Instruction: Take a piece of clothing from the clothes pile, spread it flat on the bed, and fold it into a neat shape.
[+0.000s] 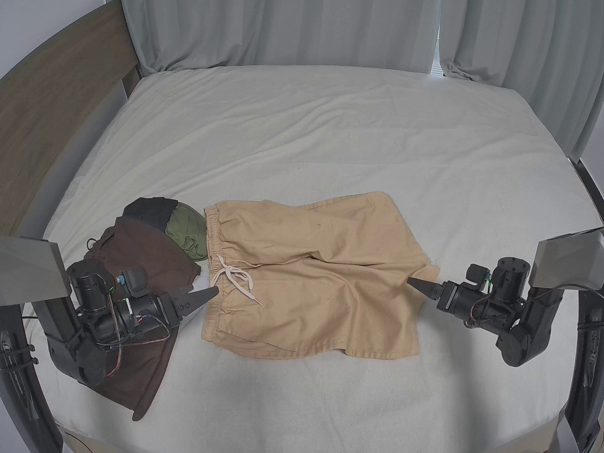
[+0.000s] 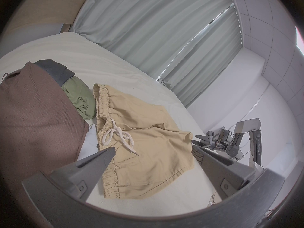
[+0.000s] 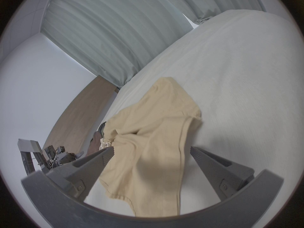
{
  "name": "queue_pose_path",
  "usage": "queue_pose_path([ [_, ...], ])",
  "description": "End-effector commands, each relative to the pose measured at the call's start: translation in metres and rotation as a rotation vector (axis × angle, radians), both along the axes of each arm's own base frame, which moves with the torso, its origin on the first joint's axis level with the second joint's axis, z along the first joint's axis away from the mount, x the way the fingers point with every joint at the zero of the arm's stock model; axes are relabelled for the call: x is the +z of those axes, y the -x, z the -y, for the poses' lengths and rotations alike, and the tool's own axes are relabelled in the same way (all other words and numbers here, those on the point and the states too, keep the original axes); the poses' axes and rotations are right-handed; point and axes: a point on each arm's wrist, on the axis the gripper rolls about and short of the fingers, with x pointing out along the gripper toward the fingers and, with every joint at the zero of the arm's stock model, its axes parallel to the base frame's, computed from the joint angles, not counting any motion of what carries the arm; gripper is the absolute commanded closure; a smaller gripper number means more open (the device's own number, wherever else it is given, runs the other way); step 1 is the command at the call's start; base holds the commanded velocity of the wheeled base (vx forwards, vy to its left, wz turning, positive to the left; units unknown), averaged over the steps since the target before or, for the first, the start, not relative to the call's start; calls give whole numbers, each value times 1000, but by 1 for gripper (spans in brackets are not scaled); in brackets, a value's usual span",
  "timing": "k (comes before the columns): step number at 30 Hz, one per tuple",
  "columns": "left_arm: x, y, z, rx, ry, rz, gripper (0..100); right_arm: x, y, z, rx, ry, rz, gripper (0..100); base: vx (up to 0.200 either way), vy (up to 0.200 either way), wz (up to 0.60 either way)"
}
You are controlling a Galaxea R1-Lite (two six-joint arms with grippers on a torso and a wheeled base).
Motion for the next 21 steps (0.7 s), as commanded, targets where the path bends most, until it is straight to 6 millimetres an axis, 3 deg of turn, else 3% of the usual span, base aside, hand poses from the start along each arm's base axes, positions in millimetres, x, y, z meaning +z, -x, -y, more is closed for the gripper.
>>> queue_pose_path([
  [1, -1, 3, -1, -17, 4, -10, 0, 8, 30, 5, 7, 43, -35, 0, 0, 0, 0],
  [6, -3, 5, -1, -18, 4, -23, 0, 11, 46, 11, -1, 51, -72, 0, 0, 0, 0],
  [21, -14, 16, -4, -23, 4, -93, 0, 11, 52, 8, 17, 59, -80, 0, 0, 0, 0],
])
